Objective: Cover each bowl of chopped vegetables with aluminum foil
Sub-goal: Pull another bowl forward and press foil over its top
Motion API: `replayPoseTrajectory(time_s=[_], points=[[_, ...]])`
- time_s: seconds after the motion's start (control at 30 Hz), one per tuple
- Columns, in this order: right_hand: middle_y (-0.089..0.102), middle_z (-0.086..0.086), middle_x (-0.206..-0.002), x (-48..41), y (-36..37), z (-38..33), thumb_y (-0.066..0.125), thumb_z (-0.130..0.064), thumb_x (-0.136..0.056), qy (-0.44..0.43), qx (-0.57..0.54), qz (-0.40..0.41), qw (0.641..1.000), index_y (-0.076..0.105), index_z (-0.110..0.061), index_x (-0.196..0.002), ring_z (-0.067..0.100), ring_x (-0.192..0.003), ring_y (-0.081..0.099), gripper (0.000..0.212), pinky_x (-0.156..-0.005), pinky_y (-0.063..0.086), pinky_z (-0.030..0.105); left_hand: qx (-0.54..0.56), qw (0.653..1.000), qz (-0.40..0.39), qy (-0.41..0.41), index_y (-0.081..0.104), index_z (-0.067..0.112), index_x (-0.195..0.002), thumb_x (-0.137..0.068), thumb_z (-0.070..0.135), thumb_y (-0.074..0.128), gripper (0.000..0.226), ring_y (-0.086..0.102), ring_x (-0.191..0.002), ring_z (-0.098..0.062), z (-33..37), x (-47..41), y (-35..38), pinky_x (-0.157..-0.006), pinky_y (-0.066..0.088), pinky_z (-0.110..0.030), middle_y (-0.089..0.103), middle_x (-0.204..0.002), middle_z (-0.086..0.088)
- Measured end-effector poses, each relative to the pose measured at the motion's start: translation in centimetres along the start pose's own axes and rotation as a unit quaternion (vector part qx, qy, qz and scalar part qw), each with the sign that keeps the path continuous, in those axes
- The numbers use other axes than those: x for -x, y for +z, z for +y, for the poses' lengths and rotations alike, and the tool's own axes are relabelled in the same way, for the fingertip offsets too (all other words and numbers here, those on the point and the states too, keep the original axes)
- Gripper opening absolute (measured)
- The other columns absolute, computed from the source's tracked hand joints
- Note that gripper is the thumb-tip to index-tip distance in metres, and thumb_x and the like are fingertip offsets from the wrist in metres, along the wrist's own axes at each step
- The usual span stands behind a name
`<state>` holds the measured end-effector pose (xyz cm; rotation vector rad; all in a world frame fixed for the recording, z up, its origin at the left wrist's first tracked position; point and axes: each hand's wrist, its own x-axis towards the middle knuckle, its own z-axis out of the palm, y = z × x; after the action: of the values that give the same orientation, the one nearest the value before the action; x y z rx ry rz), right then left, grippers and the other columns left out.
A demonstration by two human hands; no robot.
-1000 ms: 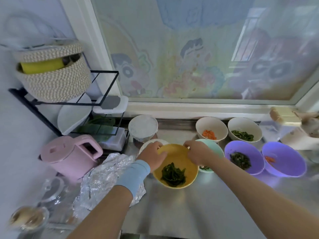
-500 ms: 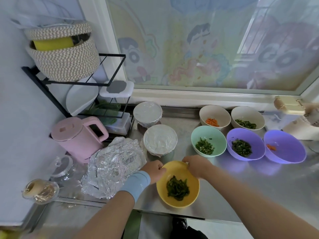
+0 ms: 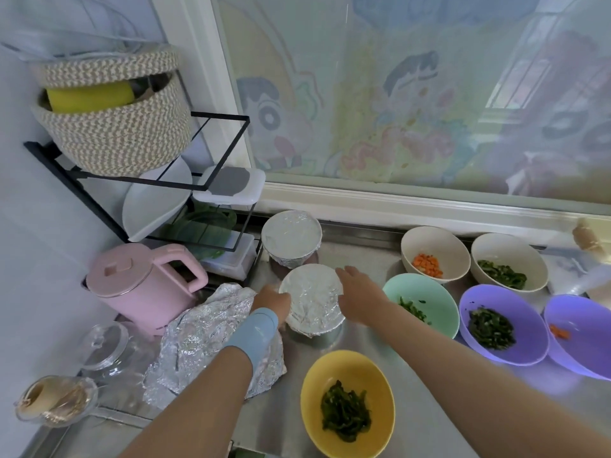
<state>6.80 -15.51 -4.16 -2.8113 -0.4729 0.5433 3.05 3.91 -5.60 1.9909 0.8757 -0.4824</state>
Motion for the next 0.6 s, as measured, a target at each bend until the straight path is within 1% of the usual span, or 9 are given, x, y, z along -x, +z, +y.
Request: replayPoseTrajectory(time_s=[0.07,0.13,0.2,0.27,0.37,0.43,0.53,0.57,0.6], points=[[0.011,0.009,-0.16,-0.6,0.6,0.0,0.061,-0.041,-0.089,-0.003,-0.01,-0.031,0.999,0.012,-0.021,-0.153,0.036,-0.136,0.034,0.083,-0.108,0.037,0.048,0.046,0.998,-0.023,-0.032,0.052,0.007,-0.128,-0.086,0.016,0.048,0.043,0.06,-0.1,-0.038,0.6,-0.7,0.5,-0.079,0.059,-0.046,0.058,-0.121,-0.015],[-0.007,0.008,-0.163,-0.7,1.1,0.4,0.071,-0.06,-0.075,-0.002,-0.045,-0.069,0.997,-0.002,-0.024,-0.154,0.037,-0.144,0.021,0.113,-0.113,0.031,0.049,0.039,0.999,-0.023,-0.03,0.056,0.006,-0.123,-0.087,0.018,0.048,0.038,0.062,-0.096,-0.037,1.0,-1.7,1.1,-0.076,0.06,-0.046,0.06,-0.117,-0.015],[-0.018,0.008,-0.161,-0.7,1.2,1.0,0.076,-0.07,-0.06,-0.009,-0.032,-0.093,0.995,-0.013,-0.025,-0.153,0.036,-0.148,0.007,0.136,-0.116,0.025,0.05,0.048,0.998,-0.026,-0.027,0.057,0.007,-0.121,-0.088,0.018,0.048,0.036,0.062,-0.096,-0.038,1.6,-2.3,1.7,-0.071,0.061,-0.046,0.059,-0.118,-0.015],[-0.023,0.011,-0.16,-0.9,1.1,1.9,0.075,-0.076,-0.052,-0.023,0.026,-0.091,0.995,-0.021,-0.026,-0.151,0.036,-0.148,-0.003,0.147,-0.118,0.018,0.052,0.091,0.995,-0.04,-0.028,0.059,0.008,-0.119,-0.089,0.016,0.047,0.033,0.062,-0.097,-0.038,2.4,-2.8,2.3,-0.07,0.061,-0.047,0.061,-0.116,-0.016],[-0.025,0.015,-0.158,-2.0,0.7,3.8,0.071,-0.08,-0.052,-0.033,0.12,-0.067,0.99,-0.023,-0.025,-0.15,0.036,-0.147,-0.015,0.147,-0.119,0.005,0.055,0.136,0.988,-0.062,-0.029,0.065,0.01,-0.1,-0.089,0.013,0.046,0.022,0.064,-0.098,-0.037,4.0,-3.2,3.2,-0.07,0.061,-0.044,0.064,-0.109,-0.017],[-0.024,0.016,-0.159,-3.0,0.0,5.0,0.071,-0.079,-0.054,-0.033,0.15,-0.045,0.987,-0.02,-0.025,-0.152,0.036,-0.147,-0.017,0.144,-0.119,0.002,0.057,0.168,0.982,-0.082,-0.034,0.062,0.008,-0.089,-0.089,0.012,0.047,0.015,0.063,-0.101,-0.039,4.9,-3.6,3.8,-0.07,0.061,-0.042,0.064,-0.109,-0.021],[-0.019,0.013,-0.161,-4.2,-1.0,6.2,0.072,-0.074,-0.061,-0.036,0.163,-0.029,0.986,-0.016,-0.026,-0.153,0.035,-0.148,-0.013,0.136,-0.119,0.002,0.056,0.195,0.975,-0.099,-0.032,0.061,0.007,-0.088,-0.091,0.012,0.049,0.013,0.062,-0.106,-0.037,5.9,-4.6,4.8,-0.082,0.059,-0.046,0.063,-0.11,-0.022],[-0.017,0.013,-0.161,-4.5,-1.3,6.5,0.072,-0.071,-0.063,-0.033,0.163,-0.024,0.986,-0.015,-0.027,-0.153,0.034,-0.149,-0.011,0.133,-0.119,0.003,0.056,0.199,0.974,-0.101,-0.028,0.06,0.008,-0.087,-0.092,0.012,0.049,0.012,0.062,-0.105,-0.035,6.3,-4.9,4.9,-0.083,0.058,-0.046,0.062,-0.108,-0.021],[-0.015,0.013,-0.161,-4.7,-1.6,6.8,0.072,-0.069,-0.066,-0.029,0.16,-0.019,0.986,-0.013,-0.027,-0.154,0.034,-0.149,-0.009,0.13,-0.118,0.004,0.055,0.209,0.972,-0.105,-0.028,0.06,0.009,-0.088,-0.094,0.011,0.049,0.013,0.063,-0.101,-0.032,6.7,-5.1,5.1,-0.082,0.058,-0.043,0.062,-0.105,-0.019]])
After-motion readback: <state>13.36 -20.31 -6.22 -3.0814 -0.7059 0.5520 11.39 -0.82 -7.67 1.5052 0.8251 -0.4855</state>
